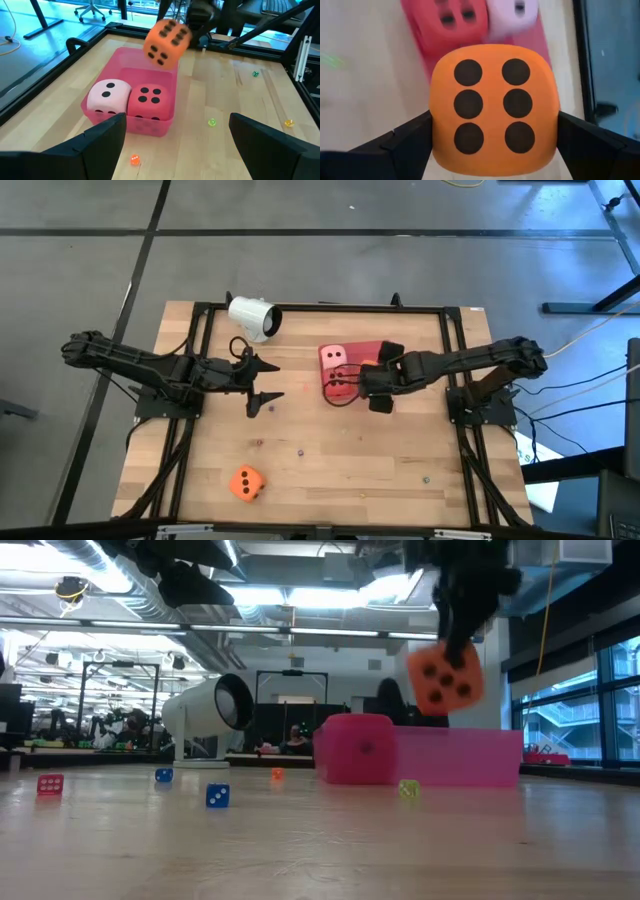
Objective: Pick & Place Dice
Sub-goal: Put the big top orange dice into the red bin
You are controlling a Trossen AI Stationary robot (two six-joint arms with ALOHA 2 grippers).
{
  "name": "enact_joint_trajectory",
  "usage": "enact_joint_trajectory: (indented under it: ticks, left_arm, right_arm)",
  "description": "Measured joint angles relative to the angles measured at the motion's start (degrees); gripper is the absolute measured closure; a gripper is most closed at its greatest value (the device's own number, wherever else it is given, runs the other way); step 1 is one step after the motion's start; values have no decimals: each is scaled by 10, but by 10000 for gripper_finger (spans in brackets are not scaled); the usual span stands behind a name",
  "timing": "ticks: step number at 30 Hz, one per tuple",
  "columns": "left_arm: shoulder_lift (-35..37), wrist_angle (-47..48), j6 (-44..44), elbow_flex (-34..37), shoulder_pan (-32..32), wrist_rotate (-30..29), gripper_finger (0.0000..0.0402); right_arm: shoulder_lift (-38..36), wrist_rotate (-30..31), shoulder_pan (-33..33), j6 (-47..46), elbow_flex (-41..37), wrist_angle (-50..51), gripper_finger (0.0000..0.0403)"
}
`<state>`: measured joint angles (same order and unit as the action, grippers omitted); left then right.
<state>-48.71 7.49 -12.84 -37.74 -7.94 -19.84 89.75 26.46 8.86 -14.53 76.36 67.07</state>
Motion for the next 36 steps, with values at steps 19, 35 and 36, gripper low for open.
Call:
enact_joint_trajectory:
  ticks: [19,35,36]
  left_arm:
    - [0,-30,2,0,0,-58,54]
    - [-49,-56,106,0,4,-62,54]
    - [-59,-68,113,0,7,-63,54]
  right_arm:
    - [0,-64,-118,301,-106,-224,39]
    - [0,-315,-309,408,-105,-307,39]
    - [1,-324,-316,412,-105,-307,39]
